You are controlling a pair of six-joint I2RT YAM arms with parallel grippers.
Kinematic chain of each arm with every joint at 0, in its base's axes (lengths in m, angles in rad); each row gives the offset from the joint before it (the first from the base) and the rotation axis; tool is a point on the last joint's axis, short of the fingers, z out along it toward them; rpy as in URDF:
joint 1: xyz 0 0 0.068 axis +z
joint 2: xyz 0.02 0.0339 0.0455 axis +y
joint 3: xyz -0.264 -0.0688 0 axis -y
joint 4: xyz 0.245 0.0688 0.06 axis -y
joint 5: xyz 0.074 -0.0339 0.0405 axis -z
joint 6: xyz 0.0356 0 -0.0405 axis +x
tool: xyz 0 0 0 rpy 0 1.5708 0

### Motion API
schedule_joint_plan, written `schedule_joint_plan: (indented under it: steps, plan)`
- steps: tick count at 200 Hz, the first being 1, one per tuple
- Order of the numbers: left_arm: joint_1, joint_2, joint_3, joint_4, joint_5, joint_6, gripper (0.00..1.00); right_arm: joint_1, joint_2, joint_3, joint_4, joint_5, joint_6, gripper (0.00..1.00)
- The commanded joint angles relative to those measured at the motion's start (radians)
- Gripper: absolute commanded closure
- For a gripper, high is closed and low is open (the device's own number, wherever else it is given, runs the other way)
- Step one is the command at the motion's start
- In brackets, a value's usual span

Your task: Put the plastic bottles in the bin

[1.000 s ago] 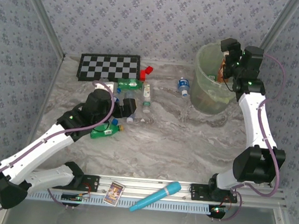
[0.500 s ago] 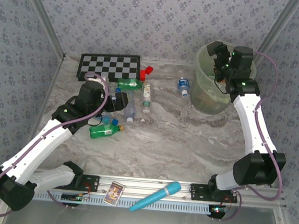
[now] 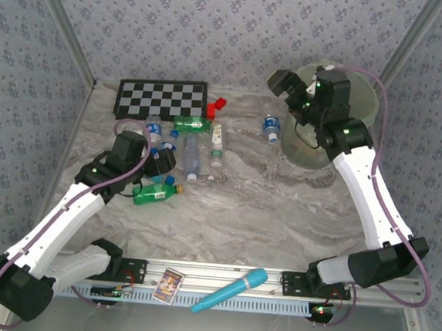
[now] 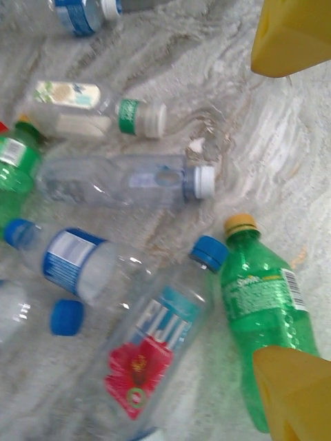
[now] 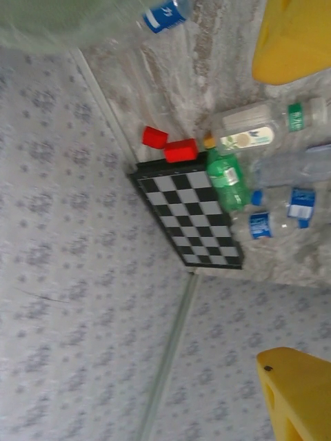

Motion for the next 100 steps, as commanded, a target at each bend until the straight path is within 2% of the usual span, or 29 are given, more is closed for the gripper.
schedule_joint_plan:
  steps: [1, 18, 47, 66, 100]
  plan:
    - [0.005, -0.020, -0.024, -0.035, 0.009, -0.060, 0.00, 0.024, 0.023, 0.036, -0.049, -0.043, -0.105, 0.00]
    - [0.005, -0.018, -0.054, -0.027, 0.028, -0.082, 0.01, 0.041, 0.045, 0.040, -0.064, -0.063, -0.153, 0.00]
    - [-0.005, 0.041, -0.050, 0.034, 0.070, -0.155, 0.11, 0.044, 0.077, 0.042, -0.073, -0.139, -0.193, 0.00]
    - [-0.041, 0.125, -0.020, 0.082, 0.053, -0.165, 0.17, 0.044, 0.088, 0.059, -0.111, -0.155, -0.240, 0.00]
    - [-0.105, 0.340, 0.102, 0.095, 0.020, -0.128, 0.22, 0.032, 0.067, 0.036, -0.144, -0.202, -0.267, 0.00]
